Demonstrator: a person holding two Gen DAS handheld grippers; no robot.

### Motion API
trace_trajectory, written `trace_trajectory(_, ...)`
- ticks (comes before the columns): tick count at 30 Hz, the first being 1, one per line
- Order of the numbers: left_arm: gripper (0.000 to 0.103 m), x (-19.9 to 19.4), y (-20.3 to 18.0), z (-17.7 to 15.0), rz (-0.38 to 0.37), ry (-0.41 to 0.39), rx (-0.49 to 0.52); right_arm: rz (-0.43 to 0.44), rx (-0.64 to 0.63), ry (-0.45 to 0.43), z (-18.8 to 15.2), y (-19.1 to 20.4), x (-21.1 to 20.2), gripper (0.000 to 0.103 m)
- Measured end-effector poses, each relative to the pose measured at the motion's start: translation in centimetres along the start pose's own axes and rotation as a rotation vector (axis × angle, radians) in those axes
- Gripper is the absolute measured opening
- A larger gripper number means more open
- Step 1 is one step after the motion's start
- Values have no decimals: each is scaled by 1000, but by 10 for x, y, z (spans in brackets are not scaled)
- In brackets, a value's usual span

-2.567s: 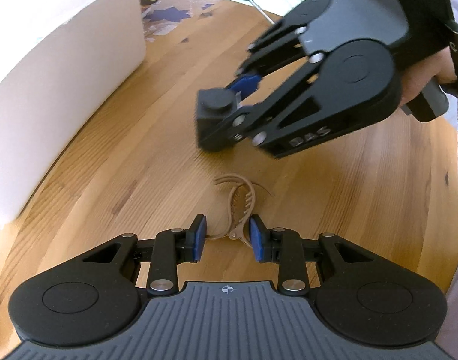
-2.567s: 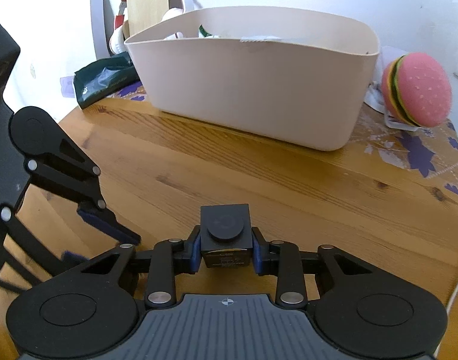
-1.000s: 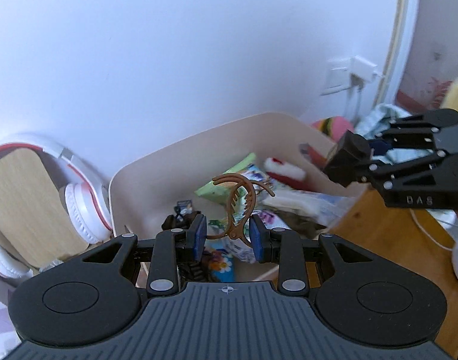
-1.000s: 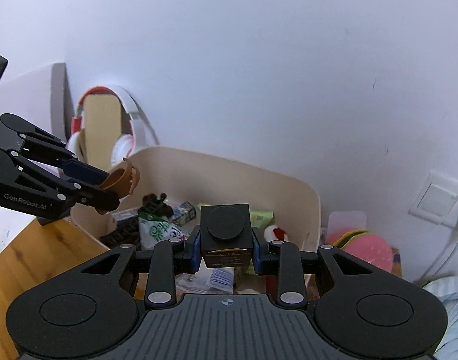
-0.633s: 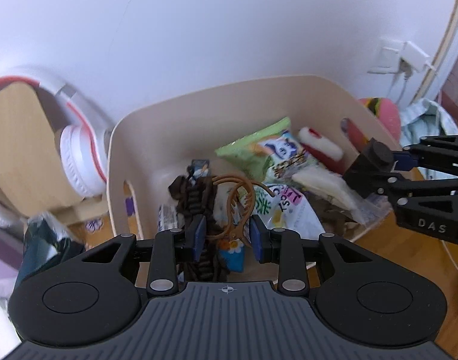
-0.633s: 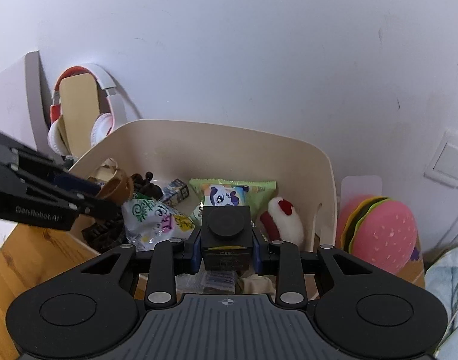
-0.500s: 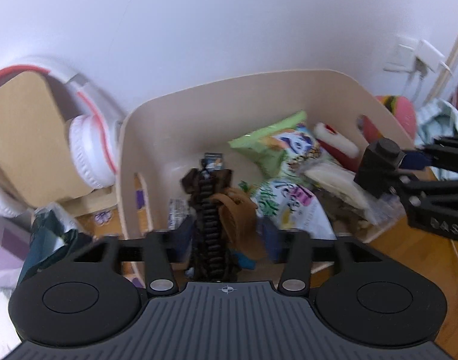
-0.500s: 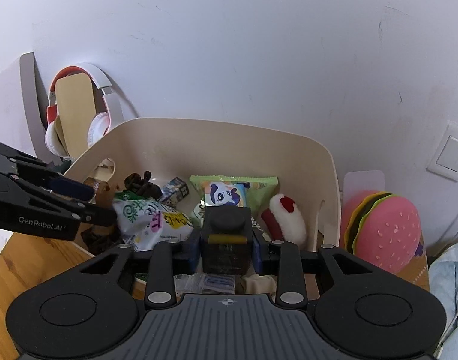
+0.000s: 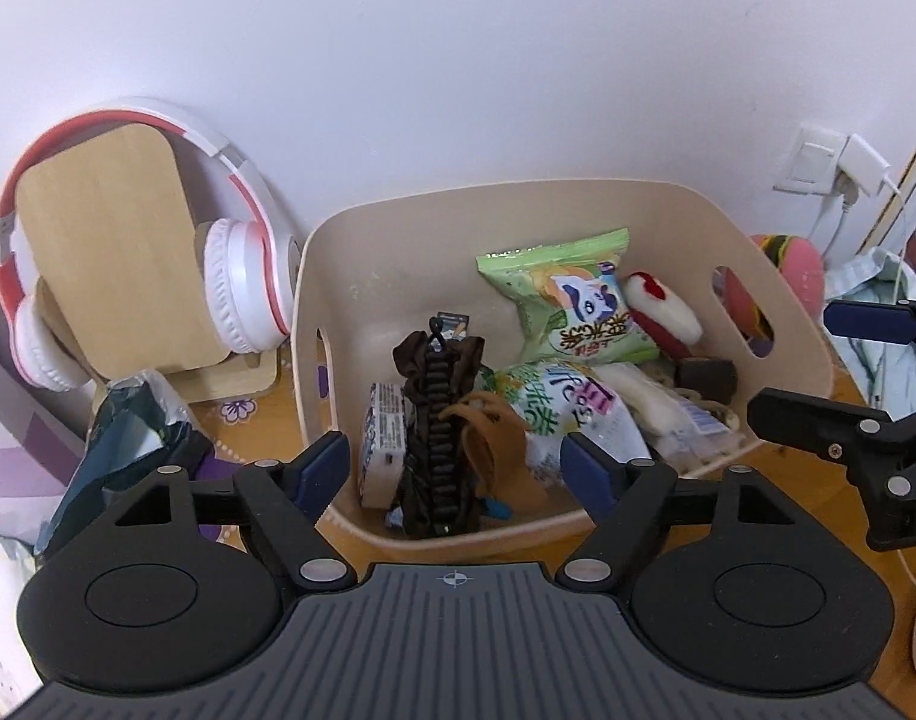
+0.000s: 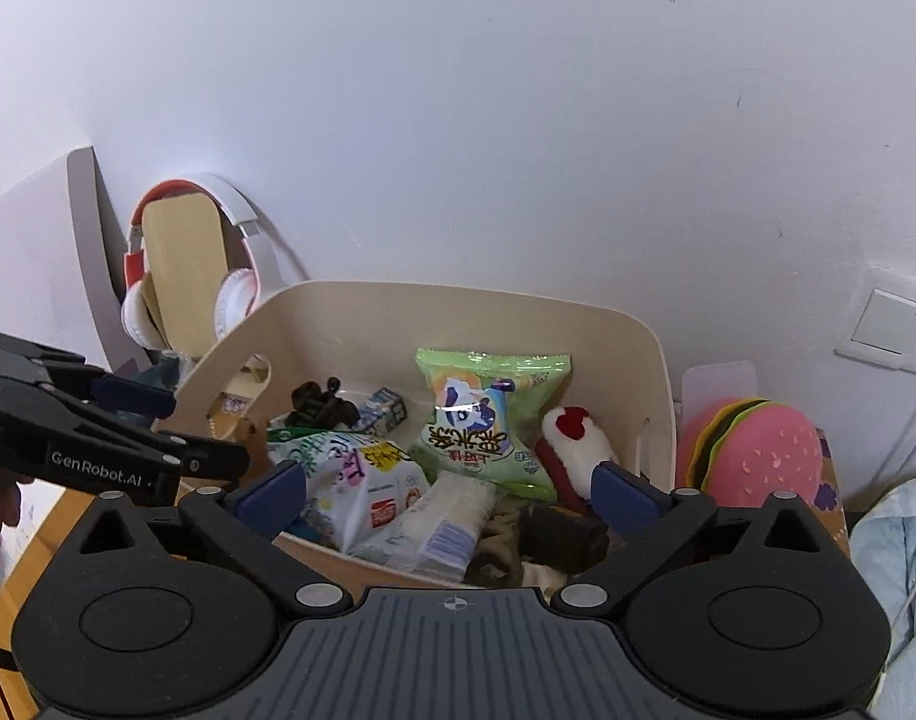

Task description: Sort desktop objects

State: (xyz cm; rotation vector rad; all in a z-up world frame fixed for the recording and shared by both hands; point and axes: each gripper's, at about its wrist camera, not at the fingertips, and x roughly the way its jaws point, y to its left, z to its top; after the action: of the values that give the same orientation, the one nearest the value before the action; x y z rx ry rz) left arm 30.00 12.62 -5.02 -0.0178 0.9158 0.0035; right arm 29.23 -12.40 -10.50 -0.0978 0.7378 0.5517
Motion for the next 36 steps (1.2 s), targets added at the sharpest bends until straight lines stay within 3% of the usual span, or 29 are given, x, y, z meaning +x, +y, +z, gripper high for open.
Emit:
trace_trajectory(10,79,-55,-7,-16,11,-27,-33,-22,73,51,-7,9,-40,103)
trace_trajectory(18,79,-111,-7,-34,28,-57,-67,-45,86,25,-22,24,-92,103)
trace_trajectory(36,79,-221,-39,-106,31,-36,-73,-83,135,19,-75,63,-201,103)
